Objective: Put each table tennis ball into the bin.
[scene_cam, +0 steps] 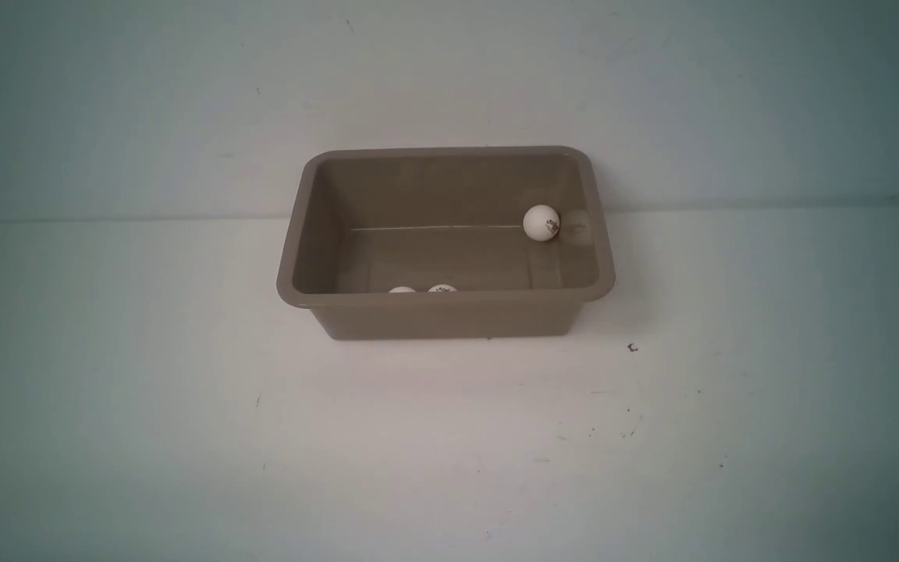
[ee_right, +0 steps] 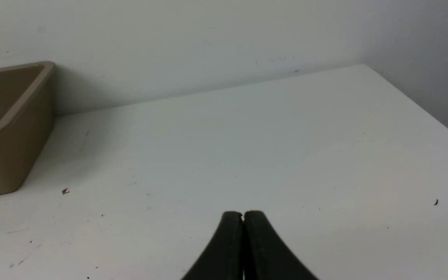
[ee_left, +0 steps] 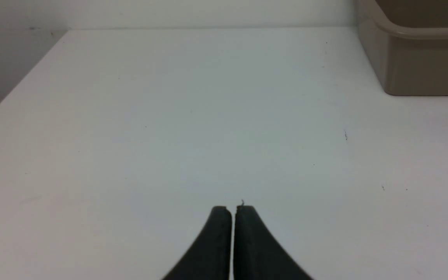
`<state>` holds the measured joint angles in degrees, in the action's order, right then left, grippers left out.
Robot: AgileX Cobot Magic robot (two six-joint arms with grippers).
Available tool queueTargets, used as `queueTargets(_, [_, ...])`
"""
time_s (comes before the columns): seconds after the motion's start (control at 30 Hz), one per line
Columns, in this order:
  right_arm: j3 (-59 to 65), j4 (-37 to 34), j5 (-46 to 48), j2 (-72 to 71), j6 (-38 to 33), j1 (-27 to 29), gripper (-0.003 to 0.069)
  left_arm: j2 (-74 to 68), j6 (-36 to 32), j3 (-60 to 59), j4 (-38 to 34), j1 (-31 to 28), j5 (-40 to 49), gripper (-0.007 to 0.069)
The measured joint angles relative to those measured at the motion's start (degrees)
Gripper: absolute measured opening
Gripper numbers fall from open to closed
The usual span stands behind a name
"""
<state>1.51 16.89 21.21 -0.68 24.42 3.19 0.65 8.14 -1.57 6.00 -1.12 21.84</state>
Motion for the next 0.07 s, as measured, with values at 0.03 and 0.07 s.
queueTargets(0.03, [0.00, 0.00, 0.00, 0.00, 0.00, 0.00, -0.0017, 0.00, 0.00, 0.00, 0.00, 0.00, 0.00, -0.0004])
queueTargets(0.07, [0.00, 0.00, 0.00, 0.00, 0.00, 0.00, -0.0017, 0.00, 0.00, 0.00, 0.00, 0.00, 0.00, -0.0004])
